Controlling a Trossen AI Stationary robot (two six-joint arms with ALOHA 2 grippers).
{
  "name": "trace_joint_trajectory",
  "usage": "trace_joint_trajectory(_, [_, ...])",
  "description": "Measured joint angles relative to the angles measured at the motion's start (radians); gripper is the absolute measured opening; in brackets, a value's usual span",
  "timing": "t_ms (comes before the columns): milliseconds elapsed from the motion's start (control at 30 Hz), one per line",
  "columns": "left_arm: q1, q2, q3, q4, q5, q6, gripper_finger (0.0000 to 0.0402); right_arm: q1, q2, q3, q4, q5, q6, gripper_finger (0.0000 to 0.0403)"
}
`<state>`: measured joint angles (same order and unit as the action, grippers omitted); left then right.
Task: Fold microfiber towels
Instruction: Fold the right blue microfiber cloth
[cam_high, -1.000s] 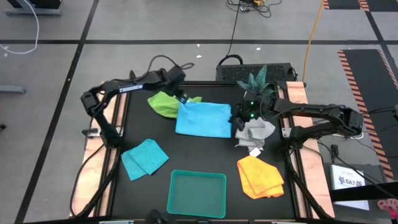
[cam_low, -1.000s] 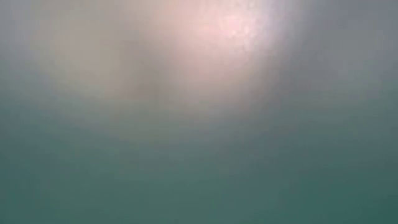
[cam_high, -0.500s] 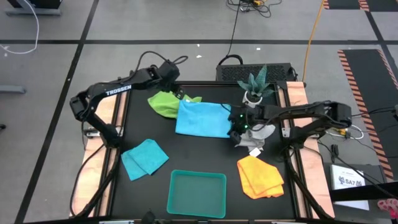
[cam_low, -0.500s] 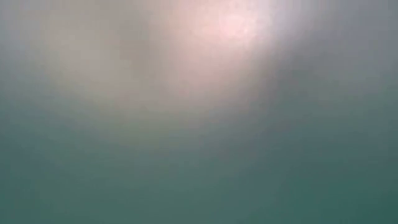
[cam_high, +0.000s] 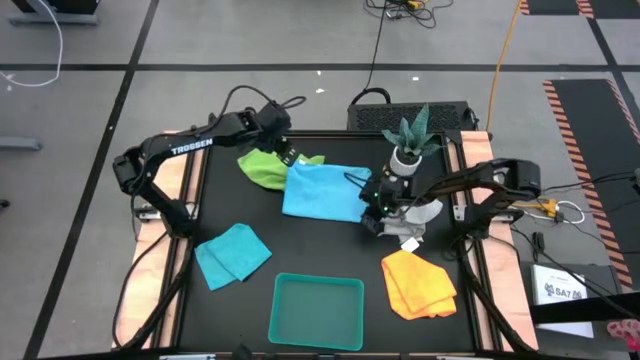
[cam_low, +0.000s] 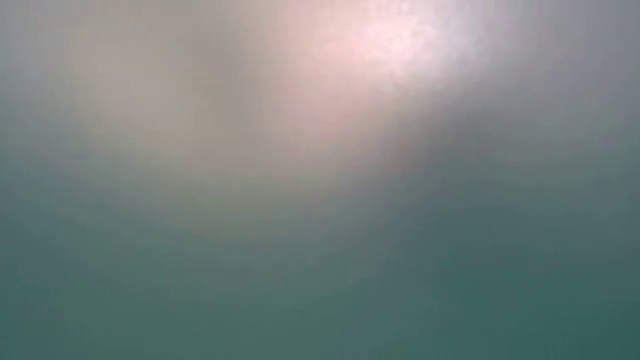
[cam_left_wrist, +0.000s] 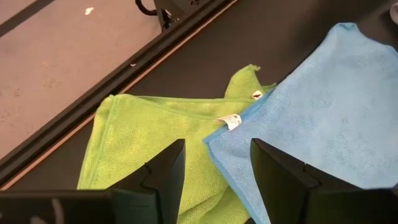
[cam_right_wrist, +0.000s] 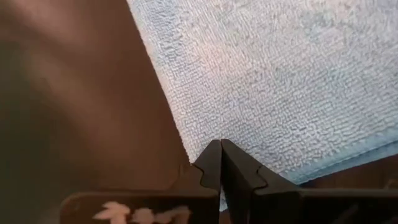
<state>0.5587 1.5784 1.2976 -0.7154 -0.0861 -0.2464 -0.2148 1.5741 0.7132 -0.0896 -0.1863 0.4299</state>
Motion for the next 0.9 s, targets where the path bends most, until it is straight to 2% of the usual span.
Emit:
trace_joint_trajectory(300, [-0.001, 0.000, 0.000, -0.044, 0.011, 0.025, 0.0184, 0.097, 0.002, 0.001, -0.049, -0.088, 0.054, 0.0000])
trace_joint_trajectory(533, [-0.027, 0.000, 0.000, -0.044, 0.087, 0.004, 0.0184, 0.184, 0.003, 0.000, -0.063, -0.160, 0.093, 0.0000])
trace_joint_trajectory(667, [-0.063, 0.000, 0.000, -0.043, 0.093, 0.042, 0.0184, 0.206, -0.027, 0.000, -0.064, -0.159, 0.142, 0.0000])
trace_joint_trajectory(767, [-0.096, 0.000, 0.000, -0.040, 0.091, 0.105, 0.0184, 0.195, -0.106, 0.001, -0.063, -0.150, 0.159, 0.0000])
trace_joint_trajectory(900, [-0.137, 0.031, -0.001, -0.039, 0.130, 0.220, 0.0184, 0.142, -0.247, 0.003, -0.085, -0.034, 0.144, 0.0000])
